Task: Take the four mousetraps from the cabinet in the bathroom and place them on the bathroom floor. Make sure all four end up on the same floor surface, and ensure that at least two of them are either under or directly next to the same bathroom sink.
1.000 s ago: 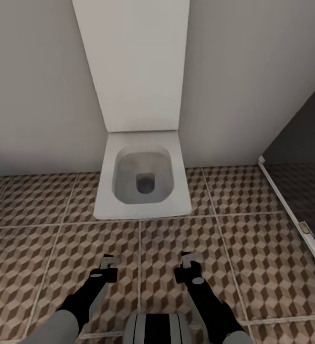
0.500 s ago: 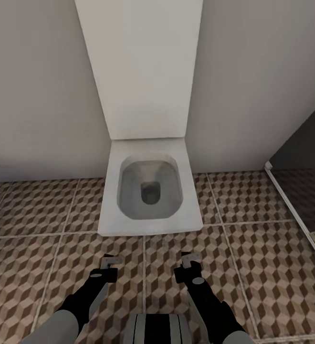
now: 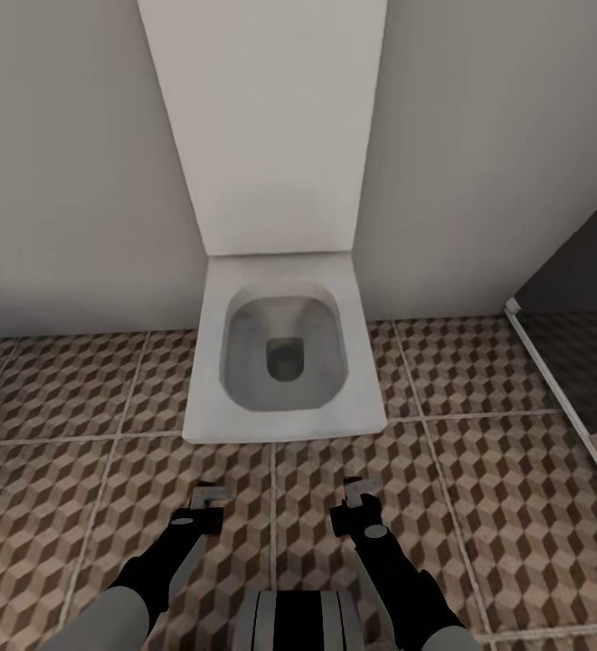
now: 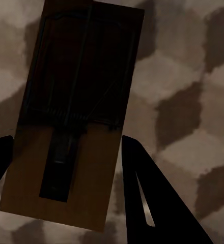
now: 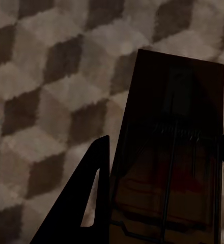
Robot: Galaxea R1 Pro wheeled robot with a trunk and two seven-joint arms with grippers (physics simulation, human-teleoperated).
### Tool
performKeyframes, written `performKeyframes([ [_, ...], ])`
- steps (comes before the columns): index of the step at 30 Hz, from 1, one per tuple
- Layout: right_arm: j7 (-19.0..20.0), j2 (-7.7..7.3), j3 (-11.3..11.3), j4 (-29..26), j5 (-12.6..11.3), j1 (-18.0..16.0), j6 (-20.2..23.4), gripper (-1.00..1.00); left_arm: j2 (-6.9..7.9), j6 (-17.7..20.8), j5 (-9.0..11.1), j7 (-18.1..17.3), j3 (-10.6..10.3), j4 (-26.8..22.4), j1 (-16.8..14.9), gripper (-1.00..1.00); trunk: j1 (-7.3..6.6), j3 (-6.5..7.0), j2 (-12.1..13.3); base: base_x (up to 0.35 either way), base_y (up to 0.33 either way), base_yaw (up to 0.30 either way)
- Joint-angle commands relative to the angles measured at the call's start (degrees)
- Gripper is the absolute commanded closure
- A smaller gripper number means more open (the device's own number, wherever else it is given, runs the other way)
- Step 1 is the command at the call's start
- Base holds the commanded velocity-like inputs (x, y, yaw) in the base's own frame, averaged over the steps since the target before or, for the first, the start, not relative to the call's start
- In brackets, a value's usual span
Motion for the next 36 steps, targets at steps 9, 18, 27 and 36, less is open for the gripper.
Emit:
performKeyframes([
  [9, -0.1, 0.00, 0.1, -0.1, 0.5, 0.0, 0.5, 1.00, 0.08, 0.3, 0.4, 0.6, -0.5, -0.1, 0.0, 1.00, 0.06, -0.71, -0.1, 0.000, 0.000, 0.000],
  [18, -0.1, 0.00, 0.1, -0.1, 0.5, 0.0, 0.5, 1.00, 0.07, 0.3, 0.4, 0.6, -0.5, -0.1, 0.0, 1.00, 0.22, -2.04, -0.1, 0.000, 0.000, 0.000],
  [27, -0.1, 0.00, 0.1, -0.1, 0.5, 0.0, 0.5, 1.00, 0.07, 0.3, 0.4, 0.7, -0.5, -0.1, 0.0, 1.00, 0.22, -2.04, -0.1, 0.000, 0.000, 0.000],
  [36, -0.1, 0.00, 0.1, -0.1, 0.5, 0.0, 0.5, 1.00, 0.09, 0.3, 0.4, 0.7, -0.5, -0.1, 0.0, 1.00, 0.22, -2.04, -0.1, 0.000, 0.000, 0.000],
])
